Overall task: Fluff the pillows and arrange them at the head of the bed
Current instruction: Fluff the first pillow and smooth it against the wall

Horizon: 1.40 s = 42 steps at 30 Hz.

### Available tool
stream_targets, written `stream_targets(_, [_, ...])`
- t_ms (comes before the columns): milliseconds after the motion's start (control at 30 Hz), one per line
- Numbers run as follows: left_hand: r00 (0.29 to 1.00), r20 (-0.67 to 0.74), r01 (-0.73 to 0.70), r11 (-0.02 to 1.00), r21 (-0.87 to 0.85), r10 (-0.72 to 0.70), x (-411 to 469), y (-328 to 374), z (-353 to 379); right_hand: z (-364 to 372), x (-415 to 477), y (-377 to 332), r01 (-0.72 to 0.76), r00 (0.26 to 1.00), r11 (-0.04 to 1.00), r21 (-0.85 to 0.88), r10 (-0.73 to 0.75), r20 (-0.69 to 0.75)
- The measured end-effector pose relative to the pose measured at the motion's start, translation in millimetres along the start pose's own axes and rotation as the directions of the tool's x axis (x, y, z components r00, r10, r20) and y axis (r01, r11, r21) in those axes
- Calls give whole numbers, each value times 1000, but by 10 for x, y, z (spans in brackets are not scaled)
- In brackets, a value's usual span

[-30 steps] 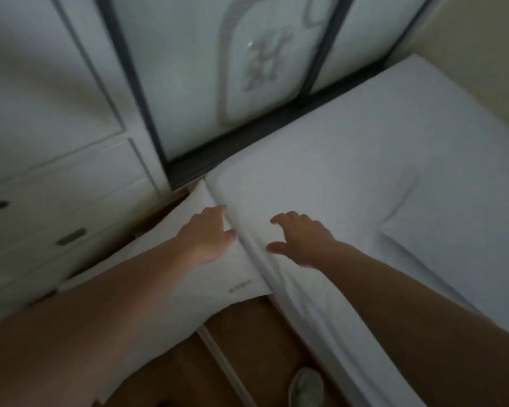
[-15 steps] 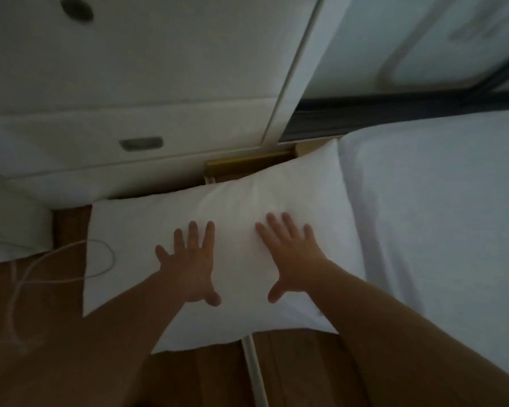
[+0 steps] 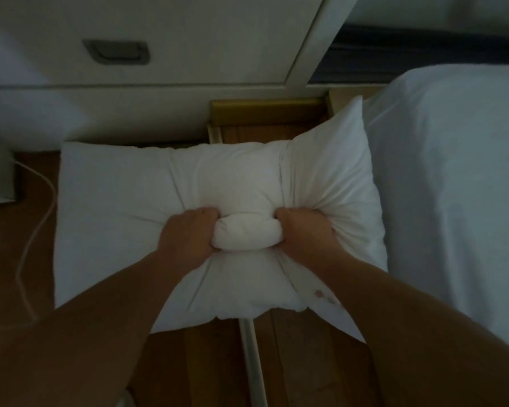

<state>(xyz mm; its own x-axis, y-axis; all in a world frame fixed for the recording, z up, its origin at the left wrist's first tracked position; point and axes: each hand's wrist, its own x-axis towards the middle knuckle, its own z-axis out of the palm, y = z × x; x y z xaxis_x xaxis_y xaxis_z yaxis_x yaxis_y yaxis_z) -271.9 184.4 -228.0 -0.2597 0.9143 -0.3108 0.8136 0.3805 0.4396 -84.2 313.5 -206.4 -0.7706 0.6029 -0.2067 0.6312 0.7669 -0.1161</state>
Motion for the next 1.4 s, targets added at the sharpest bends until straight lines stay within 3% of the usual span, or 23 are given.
stream_targets(233, [976, 207, 118, 960, -254, -65, -706, 245, -843, -1101, -484, -404, 47, 992, 999, -1, -47, 119])
stream_targets(433, [953, 302, 116, 942, -316, -16, -1185, 1304, -1984, -2678, -1098, -265, -13, 968, 999, -40, 23, 252])
stream_targets(533, [945, 321, 55, 943, -328, 57, -1211, 2232, -2469, -3517, -1465, 245, -114, 937, 993, -18, 113, 332])
stream_targets(667, [945, 266, -129, 964, -235, 191, -1060, 3702, -2931, -4531, -2103, 1221, -278, 903, 961, -12, 265, 339])
stream_targets(833, [908, 241, -312, 936, -160, 344, -603, 5760, -3151, -5616, -2992, 2713, -441, 880, 894, -79, 448, 158])
stream_targets(967, [887, 201, -373, 902, -216, 415, -141, 7403, -3116, -6270, -3647, 4051, -489, 867, 833, -258, 497, -36])
stream_targets(1033, [896, 187, -333, 887, -320, 404, 145, 8008, -3034, -6375, -3936, 4628, -567, 820, 763, -312, 559, -124])
stream_targets(1100, [901, 220, -291, 897, -332, 374, 373, 8316, -2872, -6281, -4132, 5017, -625, 774, 728, -282, 625, -102])
stream_targets(1300, [837, 433, -284, 941, -182, 336, 453, 8162, -2113, -5265, -4191, 5331, -630, 761, 767, -125, 641, 97])
stream_targets(1400, [815, 450, -331, 931, -157, 365, 601, 8124, -1785, -4906, -4045, 5419, -621, 766, 778, -93, 628, 138])
